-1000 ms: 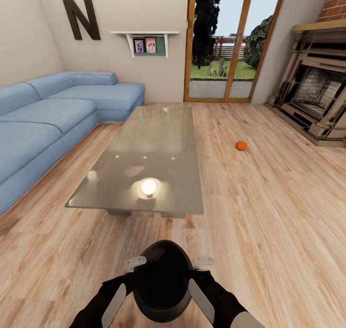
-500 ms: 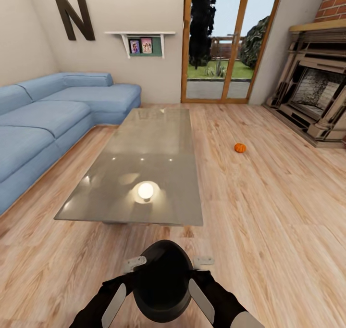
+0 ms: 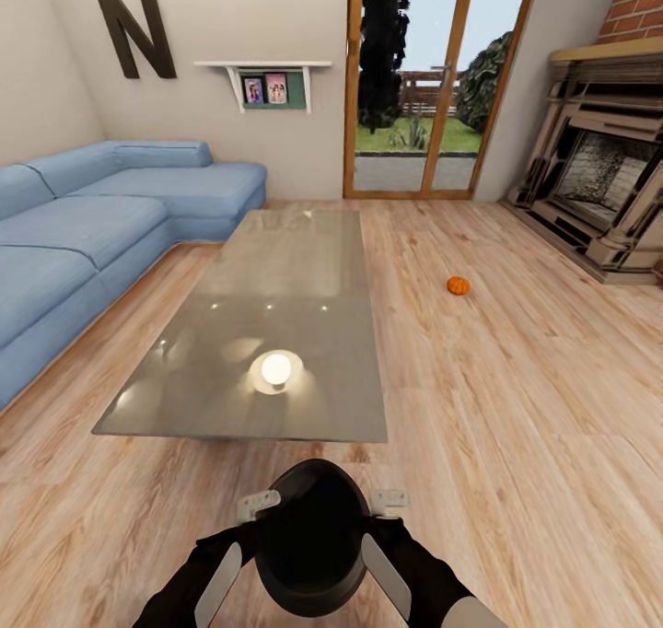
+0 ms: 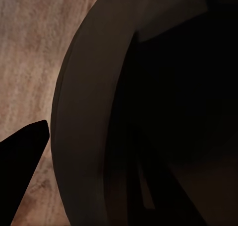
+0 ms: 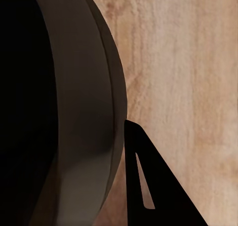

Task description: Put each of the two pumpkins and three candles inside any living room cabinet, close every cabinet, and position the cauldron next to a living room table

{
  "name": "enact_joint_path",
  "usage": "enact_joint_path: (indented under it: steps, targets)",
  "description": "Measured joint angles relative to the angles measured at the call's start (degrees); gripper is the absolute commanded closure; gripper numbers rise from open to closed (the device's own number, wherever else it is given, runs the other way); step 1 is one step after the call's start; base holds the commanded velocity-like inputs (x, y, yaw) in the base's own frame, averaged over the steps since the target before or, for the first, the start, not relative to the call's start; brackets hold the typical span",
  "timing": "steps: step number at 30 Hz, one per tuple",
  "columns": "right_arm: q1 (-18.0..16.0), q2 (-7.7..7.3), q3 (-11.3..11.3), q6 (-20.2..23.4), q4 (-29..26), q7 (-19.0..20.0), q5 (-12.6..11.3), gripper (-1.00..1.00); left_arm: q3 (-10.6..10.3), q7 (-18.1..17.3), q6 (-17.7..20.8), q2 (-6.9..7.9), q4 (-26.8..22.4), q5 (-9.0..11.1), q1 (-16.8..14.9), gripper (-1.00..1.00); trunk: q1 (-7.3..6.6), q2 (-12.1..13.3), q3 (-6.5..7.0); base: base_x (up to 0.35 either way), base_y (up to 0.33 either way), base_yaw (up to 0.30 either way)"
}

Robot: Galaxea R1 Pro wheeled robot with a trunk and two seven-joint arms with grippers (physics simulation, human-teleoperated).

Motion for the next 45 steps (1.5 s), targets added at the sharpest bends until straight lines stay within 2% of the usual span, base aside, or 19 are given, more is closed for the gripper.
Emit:
enact_joint_path:
  steps: [7,18,33,42,45]
  targets:
    - [0.0,0.0,0.0,0.0,0.0,0.0,0.2,1.0,0.0,0.0,0.0,-0.01,0.0,-0.1,0.0,1.0,0.66,-1.2,-0.54,0.0,0.0,0.0]
    - [0.0,0.0,0.0,0.0,0.0,0.0,0.2,1.0,0.0,0.0,0.0,-0.01,0.0,-0.1,0.0,1.0,3.07,-5.6,-2.51,0.0,0.0,0.0]
    - [0.0,0.0,0.0,-0.1,0.0,0.0,0.3,1.0,-0.1,0.0,-0.1,-0.02,0.0,0.0,0.0,1.0,3.08,-5.6,-2.51,0.018,0.0,0.0]
    - [0.0,0.0,0.0,0.0,0.0,0.0,0.3,1.0,-0.1,0.0,-0.1,-0.02,0.0,-0.1,0.0,1.0,3.06,-5.6,-2.51,0.179,0.0,0.0]
    - [0.0,0.0,0.0,0.0,0.0,0.0,0.5,1.0,-0.2,0.0,-1.8,-0.03,0.1,0.1,0.0,1.0,3.07,-5.6,-2.51,0.034,0.0,0.0]
